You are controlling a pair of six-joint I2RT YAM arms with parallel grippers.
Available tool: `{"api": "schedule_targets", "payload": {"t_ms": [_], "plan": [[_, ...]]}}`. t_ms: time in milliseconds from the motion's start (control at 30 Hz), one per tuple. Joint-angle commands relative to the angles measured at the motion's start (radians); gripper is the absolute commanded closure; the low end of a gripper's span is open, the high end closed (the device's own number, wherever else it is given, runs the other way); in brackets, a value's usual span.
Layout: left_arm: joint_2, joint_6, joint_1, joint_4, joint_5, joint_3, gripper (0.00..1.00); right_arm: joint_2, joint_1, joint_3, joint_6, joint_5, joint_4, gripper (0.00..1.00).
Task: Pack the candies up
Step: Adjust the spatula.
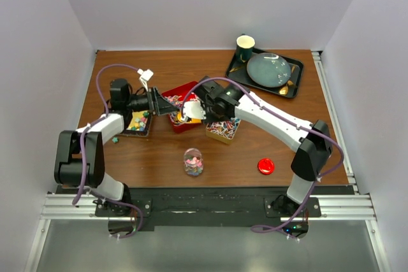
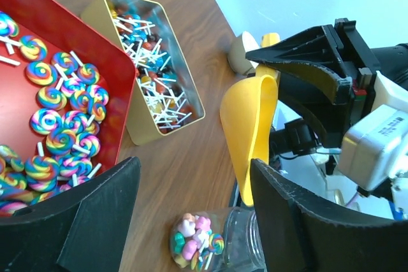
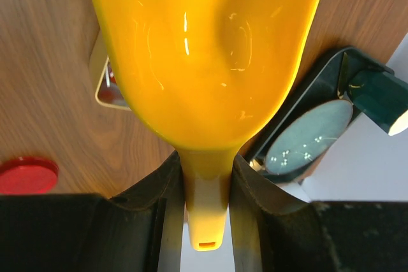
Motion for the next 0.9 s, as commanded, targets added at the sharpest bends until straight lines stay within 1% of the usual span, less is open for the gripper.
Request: {"api": "schedule_targets", "payload": {"t_ms": [0, 33, 67, 133, 233, 267, 333, 367, 433, 467, 500, 533, 567, 600, 633, 667, 700, 733, 767, 833, 867], "plan": [[0.055, -0.054, -0.032, 0.061, 0.077, 0.071, 0.27, 0.012, -0.003, 0.037, 0.079, -0.036, 0.090, 1.00], [0.076, -0.094, -0.041, 0.122, 0.079, 0.072, 0.27, 0.022, -0.003, 0.042, 0.079, -0.025, 0.086, 1.00], [0.085, -0.102, -0.062, 0.139, 0.079, 0.075, 0.28, 0.028, -0.003, 0.051, 0.081, -0.022, 0.086, 1.00], [0.110, -0.100, -0.081, 0.141, 0.073, 0.094, 0.30, 0.042, -0.004, 0.063, 0.081, -0.029, 0.098, 1.00], [0.148, -0.102, -0.112, 0.140, 0.093, 0.117, 0.38, 0.068, -0.006, 0.099, 0.084, -0.030, 0.100, 1.00], [0.157, -0.108, -0.119, 0.141, 0.096, 0.121, 0.47, 0.072, -0.007, 0.111, 0.086, -0.033, 0.103, 1.00], [0.188, -0.155, -0.121, 0.175, 0.106, 0.121, 0.59, 0.074, -0.011, 0.122, 0.089, -0.049, 0.110, 1.00], [0.197, -0.175, -0.121, 0.196, 0.114, 0.123, 0.69, 0.072, -0.015, 0.131, 0.095, -0.074, 0.109, 1.00], [0.226, -0.218, -0.121, 0.254, 0.142, 0.132, 0.80, 0.053, -0.023, 0.128, 0.109, -0.111, 0.103, 1.00], [0.239, -0.240, -0.121, 0.276, 0.154, 0.140, 0.90, 0.037, -0.038, 0.107, 0.110, -0.143, 0.101, 1.00], [0.265, -0.267, -0.121, 0.341, 0.177, 0.149, 0.95, 0.019, -0.047, 0.085, 0.116, -0.205, 0.121, 1.00], [0.278, -0.325, -0.122, 0.375, 0.189, 0.155, 1.00, -0.030, -0.063, 0.056, 0.113, -0.256, 0.133, 1.00], [0.289, -0.349, -0.121, 0.405, 0.200, 0.169, 1.00, -0.053, -0.099, 0.001, 0.115, -0.299, 0.161, 0.98], [0.315, -0.369, -0.121, 0.454, 0.223, 0.176, 1.00, -0.079, -0.121, -0.031, 0.121, -0.415, 0.178, 0.92], [0.328, -0.402, -0.121, 0.474, 0.232, 0.186, 1.00, -0.133, -0.176, -0.086, 0.130, -0.478, 0.198, 0.77], [0.337, -0.406, -0.121, 0.480, 0.246, 0.201, 1.00, -0.159, -0.205, -0.114, 0.147, -0.544, 0.230, 0.69], [0.354, -0.409, -0.121, 0.485, 0.252, 0.209, 1.00, -0.190, -0.230, -0.145, 0.161, -0.663, 0.256, 0.64], [0.360, -0.418, -0.122, 0.488, 0.255, 0.215, 1.00, -0.217, -0.269, -0.209, 0.177, -0.693, 0.291, 0.56], [0.364, -0.421, -0.121, 0.492, 0.263, 0.222, 1.00, -0.272, -0.285, -0.238, 0.216, -0.723, 0.366, 0.54], [0.375, -0.426, -0.121, 0.494, 0.272, 0.229, 1.00, -0.317, -0.305, -0.315, 0.250, -0.775, 0.440, 0.49], [0.378, -0.430, -0.121, 0.495, 0.280, 0.232, 1.00, -0.355, -0.307, -0.338, 0.283, -0.784, 0.512, 0.48]]}}
